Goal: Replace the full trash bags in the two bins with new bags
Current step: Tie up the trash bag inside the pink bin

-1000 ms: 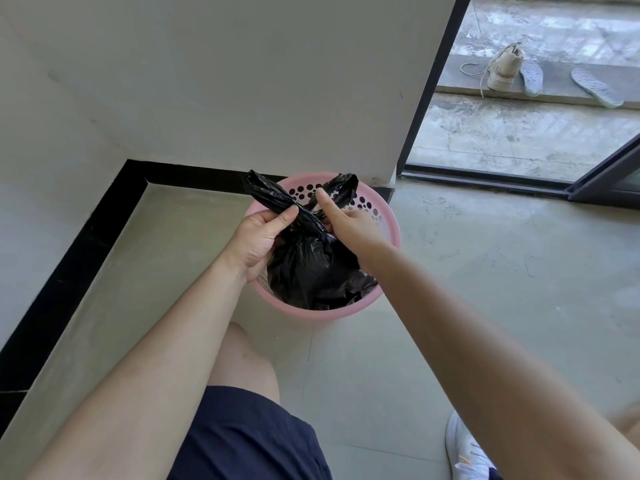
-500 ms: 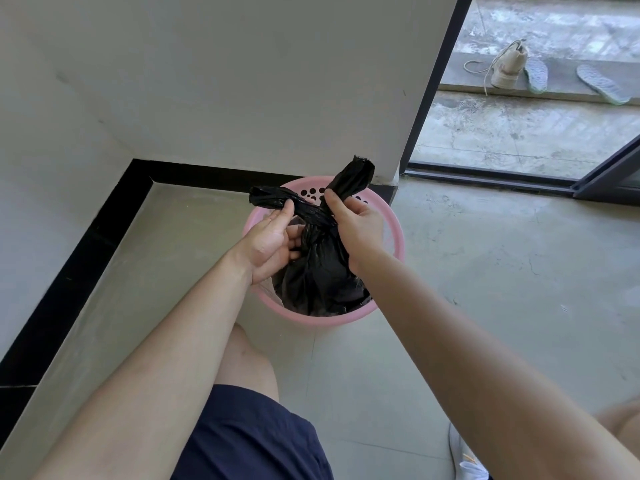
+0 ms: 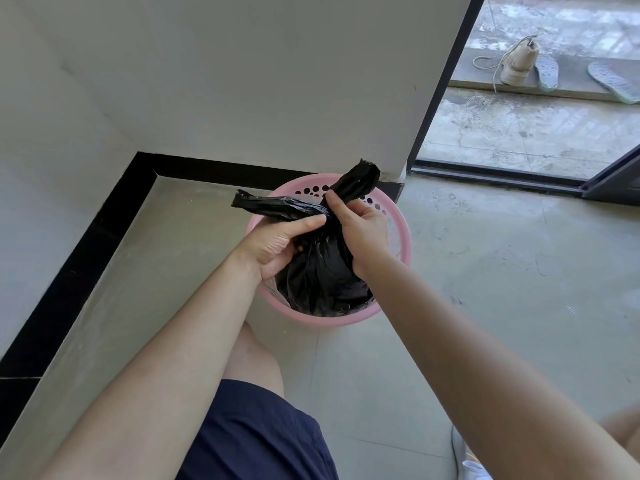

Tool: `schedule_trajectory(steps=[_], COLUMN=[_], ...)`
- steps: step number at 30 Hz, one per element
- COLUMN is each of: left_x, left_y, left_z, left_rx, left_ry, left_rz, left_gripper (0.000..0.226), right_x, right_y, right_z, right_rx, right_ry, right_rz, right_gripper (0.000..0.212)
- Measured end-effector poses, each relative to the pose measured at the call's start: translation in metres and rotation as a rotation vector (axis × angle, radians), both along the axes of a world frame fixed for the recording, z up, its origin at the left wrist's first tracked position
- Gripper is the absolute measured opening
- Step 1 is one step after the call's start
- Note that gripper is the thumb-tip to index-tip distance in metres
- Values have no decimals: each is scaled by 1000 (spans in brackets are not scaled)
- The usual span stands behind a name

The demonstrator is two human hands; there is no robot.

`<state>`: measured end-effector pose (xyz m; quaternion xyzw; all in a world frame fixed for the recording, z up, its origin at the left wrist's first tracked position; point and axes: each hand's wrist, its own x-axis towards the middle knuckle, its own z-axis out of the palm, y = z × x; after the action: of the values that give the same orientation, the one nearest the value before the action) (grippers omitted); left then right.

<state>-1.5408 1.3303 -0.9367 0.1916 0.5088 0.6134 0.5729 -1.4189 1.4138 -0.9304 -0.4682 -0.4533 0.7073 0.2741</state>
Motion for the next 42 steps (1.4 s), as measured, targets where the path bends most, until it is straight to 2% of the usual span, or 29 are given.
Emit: schedule_trajectory(steps=[5, 8, 11, 15, 21, 25, 28, 30, 33, 37, 39, 42], left_x=[4, 4, 2, 2, 6, -1, -5, -6, -7, -4, -5, -8], left_y=[5, 2, 0, -3, 6, 8, 9, 10, 12, 10, 7, 1], left_z=[2, 3, 3, 2, 0, -2, -2, -1, -1, -5, -7, -8], left_rx=[-79, -70, 1, 51, -67, -150, -203, -214, -196, -132, -106, -54], left_ry=[26, -13, -128, -195, -257, -264, -229, -196, -159, -160, -166, -70], left_rz=[95, 71, 58, 59, 203, 240, 223, 213, 206, 178, 158, 104], left_gripper=[6, 10, 18, 18, 11, 8, 8, 8, 12, 27, 28, 26], right_x=[3, 6, 7, 8, 10, 13, 19, 23, 31, 43, 47, 52], right_y=[-2, -2, -1, -1, -4, -5, -8, -11, -10, 3, 8, 18], right_z=[-1, -1, -1, 1, 9, 9, 11, 13, 11, 10, 9, 7], right_rx=[-21, -56, -55, -53, -84, 15, 147, 208, 183, 182, 207, 259], right_ry=[81, 136, 129, 111, 176, 151, 65, 28, -12, -19, -37, -126], right_rz=[-32, -36, -22, -19, 20, -5, 20, 62, 168, 329, 415, 569], right_gripper=[23, 22, 21, 26, 22, 22, 13, 10, 10, 15, 17, 18])
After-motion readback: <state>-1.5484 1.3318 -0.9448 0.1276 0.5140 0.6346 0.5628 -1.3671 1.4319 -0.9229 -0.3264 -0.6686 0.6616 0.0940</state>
